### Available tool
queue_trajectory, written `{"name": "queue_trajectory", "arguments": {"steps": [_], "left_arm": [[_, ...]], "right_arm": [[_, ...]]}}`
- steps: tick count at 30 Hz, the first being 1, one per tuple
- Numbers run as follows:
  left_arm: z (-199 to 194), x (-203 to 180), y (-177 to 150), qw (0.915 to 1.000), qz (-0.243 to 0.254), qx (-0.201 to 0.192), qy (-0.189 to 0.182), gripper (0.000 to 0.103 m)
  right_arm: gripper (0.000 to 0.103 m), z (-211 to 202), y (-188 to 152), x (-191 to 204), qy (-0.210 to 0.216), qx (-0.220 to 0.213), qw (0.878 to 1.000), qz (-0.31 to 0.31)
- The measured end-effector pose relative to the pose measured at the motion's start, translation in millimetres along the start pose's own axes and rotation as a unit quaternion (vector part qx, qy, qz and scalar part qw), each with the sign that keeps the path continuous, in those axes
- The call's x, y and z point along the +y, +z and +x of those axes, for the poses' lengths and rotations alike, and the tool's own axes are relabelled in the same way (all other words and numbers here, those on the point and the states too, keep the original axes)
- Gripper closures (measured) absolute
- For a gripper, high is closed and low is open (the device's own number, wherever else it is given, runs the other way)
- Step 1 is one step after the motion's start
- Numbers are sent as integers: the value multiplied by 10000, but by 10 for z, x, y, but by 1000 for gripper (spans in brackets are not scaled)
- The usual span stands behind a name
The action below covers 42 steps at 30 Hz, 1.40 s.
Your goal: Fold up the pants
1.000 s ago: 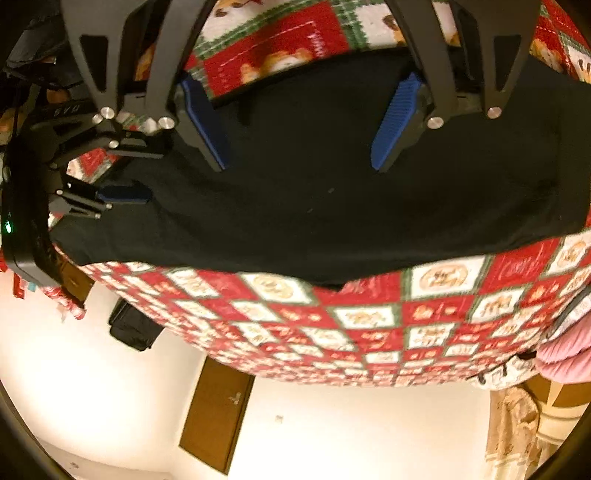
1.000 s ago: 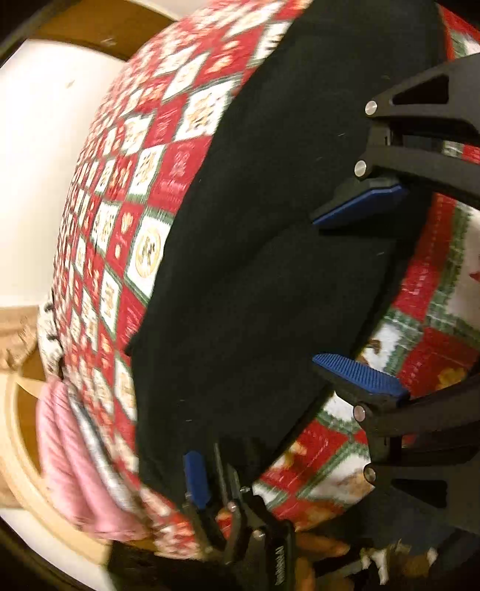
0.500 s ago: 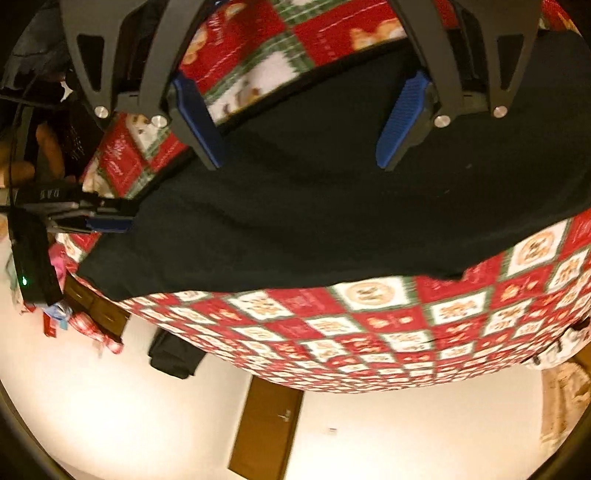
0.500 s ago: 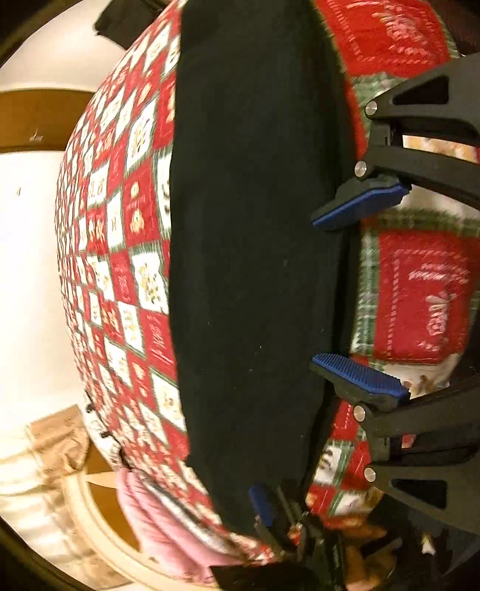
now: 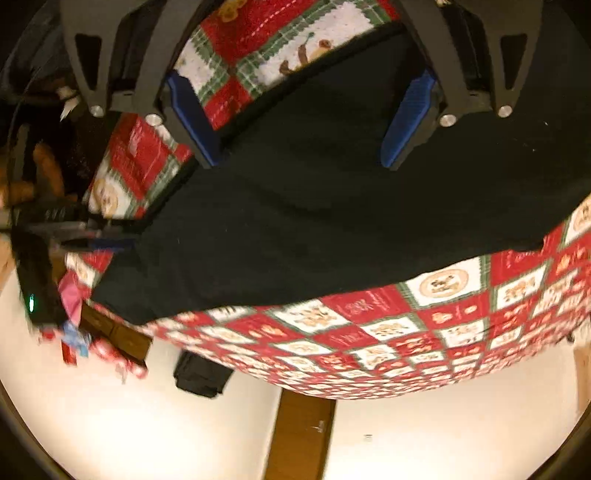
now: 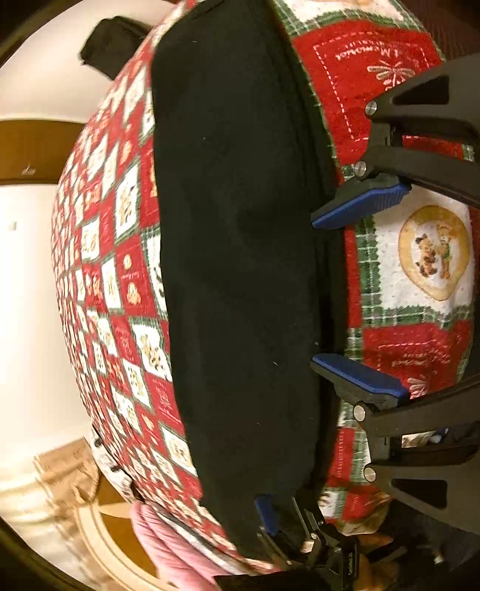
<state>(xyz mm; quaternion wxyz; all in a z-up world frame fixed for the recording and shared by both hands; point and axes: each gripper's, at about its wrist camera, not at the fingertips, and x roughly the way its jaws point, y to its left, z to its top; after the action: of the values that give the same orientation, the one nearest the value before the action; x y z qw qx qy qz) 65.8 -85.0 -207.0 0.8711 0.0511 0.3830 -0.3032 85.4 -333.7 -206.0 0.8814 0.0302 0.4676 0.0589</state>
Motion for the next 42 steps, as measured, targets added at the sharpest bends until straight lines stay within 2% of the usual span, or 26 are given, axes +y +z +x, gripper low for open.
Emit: {"name": "queue_trajectory", "arguments": {"steps": [2, 4, 9, 10, 14, 18, 19, 22, 24, 29, 32, 35, 40, 42], "left_arm": [[-48, -8, -4, 9999, 62, -13, 77, 11], [-111, 63, 12, 9998, -129, -101, 56, 11], [-172, 306, 92, 9962, -812, -319, -7, 10], [-147, 305, 130, 9963, -812, -293, -1, 10], [-17, 131, 333, 9990, -222, -331, 211, 10], [173, 33, 519, 9995, 95, -196, 240, 10], [215, 23, 543, 9994, 125, -158, 269, 10], [308, 29, 534, 9996, 49, -74, 262, 10], [379, 43, 478, 9996, -29, 4, 281, 10], [427, -59, 415, 9985, 186, -88, 513, 5], [408, -55, 418, 9985, 17, -150, 532, 5], [368, -14, 400, 9985, -235, -269, 409, 4], [361, -17, 389, 9986, -240, -268, 378, 4], [370, -22, 392, 9985, -256, -272, 397, 4]], "right_arm": [[32, -84, 19, -90, 255, -110, 9995, 179], [32, -189, 58, -270, 416, -262, 9975, 511], [32, -476, 162, -784, -139, -691, 9921, 1040], [32, -519, 188, -875, -192, -736, 9910, 1101], [32, -826, 284, -1279, -440, -1235, 9802, 1481], [34, -1061, 351, -1918, -346, -1626, 9549, 2462], [34, -1101, 327, -2056, -431, -1702, 9480, 2655], [41, -1118, 211, -2346, -611, -1750, 9352, 3019], [50, -1035, 147, -2478, -370, -1539, 9358, 3151], [54, -972, 86, -2557, -112, -1491, 9364, 3174], [56, -937, 79, -2548, 191, -1411, 9347, 3257], [56, -886, 62, -2481, 166, -1360, 9342, 3294], [61, -883, 58, -2406, -110, -1330, 9326, 3352], [61, -864, 75, -2403, -92, -1365, 9302, 3405]]}}
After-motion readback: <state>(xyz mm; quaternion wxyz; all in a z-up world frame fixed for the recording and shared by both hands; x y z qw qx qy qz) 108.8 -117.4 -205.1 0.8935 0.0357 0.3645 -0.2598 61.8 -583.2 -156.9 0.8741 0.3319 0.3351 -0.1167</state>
